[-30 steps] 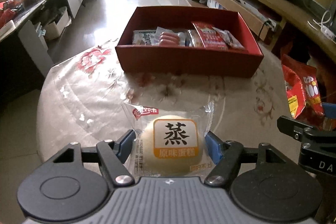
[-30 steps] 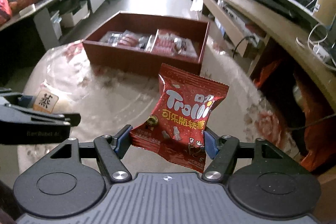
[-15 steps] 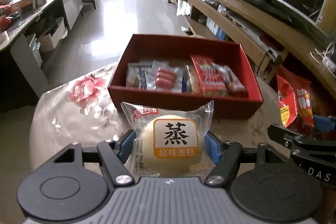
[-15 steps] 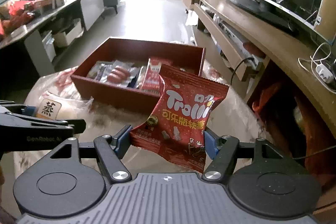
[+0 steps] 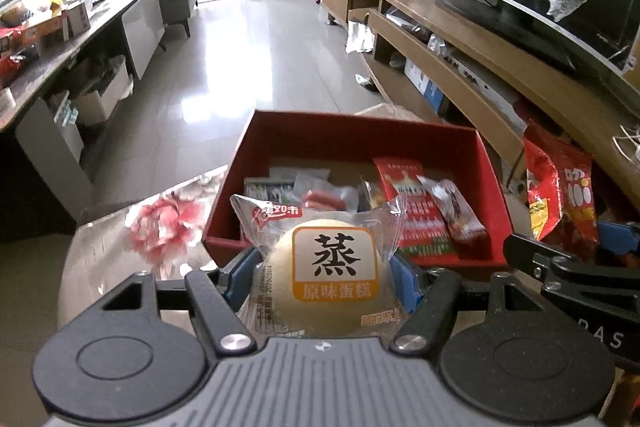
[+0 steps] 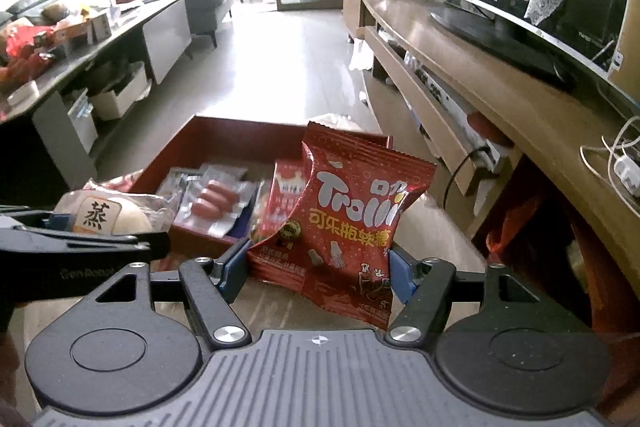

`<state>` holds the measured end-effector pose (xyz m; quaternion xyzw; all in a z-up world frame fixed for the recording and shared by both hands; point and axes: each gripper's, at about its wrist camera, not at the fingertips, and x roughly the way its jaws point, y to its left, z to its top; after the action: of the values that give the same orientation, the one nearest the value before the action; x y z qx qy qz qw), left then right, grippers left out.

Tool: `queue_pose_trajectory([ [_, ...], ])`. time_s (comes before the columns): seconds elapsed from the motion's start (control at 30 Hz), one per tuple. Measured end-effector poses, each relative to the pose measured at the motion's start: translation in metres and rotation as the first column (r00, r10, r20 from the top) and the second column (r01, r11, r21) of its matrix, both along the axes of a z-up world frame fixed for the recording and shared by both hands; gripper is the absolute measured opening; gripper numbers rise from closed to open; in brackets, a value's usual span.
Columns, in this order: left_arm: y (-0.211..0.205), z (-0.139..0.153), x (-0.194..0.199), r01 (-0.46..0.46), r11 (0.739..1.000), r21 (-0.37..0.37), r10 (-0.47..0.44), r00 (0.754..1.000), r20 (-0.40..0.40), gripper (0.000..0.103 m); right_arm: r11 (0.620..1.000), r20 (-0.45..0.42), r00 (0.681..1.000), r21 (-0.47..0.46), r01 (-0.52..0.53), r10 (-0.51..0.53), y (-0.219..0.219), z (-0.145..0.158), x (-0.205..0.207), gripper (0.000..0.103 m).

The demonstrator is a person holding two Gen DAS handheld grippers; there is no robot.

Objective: Organize snacks
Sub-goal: 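Lift both packs and carry them over the red box, then lower the steamed cake and Trolli bag into the box and open both grippers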

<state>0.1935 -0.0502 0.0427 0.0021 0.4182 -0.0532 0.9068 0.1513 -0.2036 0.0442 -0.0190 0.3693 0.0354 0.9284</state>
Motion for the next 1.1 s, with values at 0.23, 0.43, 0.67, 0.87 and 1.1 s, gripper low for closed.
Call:
queue_pose_trajectory([
  [0.23, -0.004, -0.004, 0.033, -0.018, 1.000, 0.004, 0.018, 1.000, -0.001, 0.073, 1.000, -0.007, 1.000, -0.009, 0.014, -0.014, -0.003, -0.004, 0.030, 0.075],
  [0.43, -0.010, -0.011, 0.054, -0.026, 0.999, 0.022, 0.026, 1.000, -0.008, 0.073, 1.000, -0.018, 1.000, -0.023, 0.015, -0.015, -0.002, -0.010, 0.052, 0.075],
  [0.67, -0.013, -0.024, 0.073, -0.040, 0.998, 0.045, 0.041, 0.999, -0.027, 0.073, 1.000, -0.041, 0.999, -0.024, 0.013, -0.014, 0.000, -0.021, 0.074, 0.075],
  [0.87, -0.017, -0.037, 0.086, -0.042, 0.997, 0.062, 0.044, 0.998, -0.043, 0.073, 0.999, -0.058, 0.998, -0.031, 0.007, -0.008, 0.002, -0.029, 0.086, 0.075],
  [1.1, -0.019, -0.049, 0.098, -0.050, 0.996, 0.076, 0.055, 0.996, -0.065, 0.073, 0.999, -0.080, 0.997, -0.038, 0.001, -0.004, 0.003, -0.040, 0.097, 0.075],
])
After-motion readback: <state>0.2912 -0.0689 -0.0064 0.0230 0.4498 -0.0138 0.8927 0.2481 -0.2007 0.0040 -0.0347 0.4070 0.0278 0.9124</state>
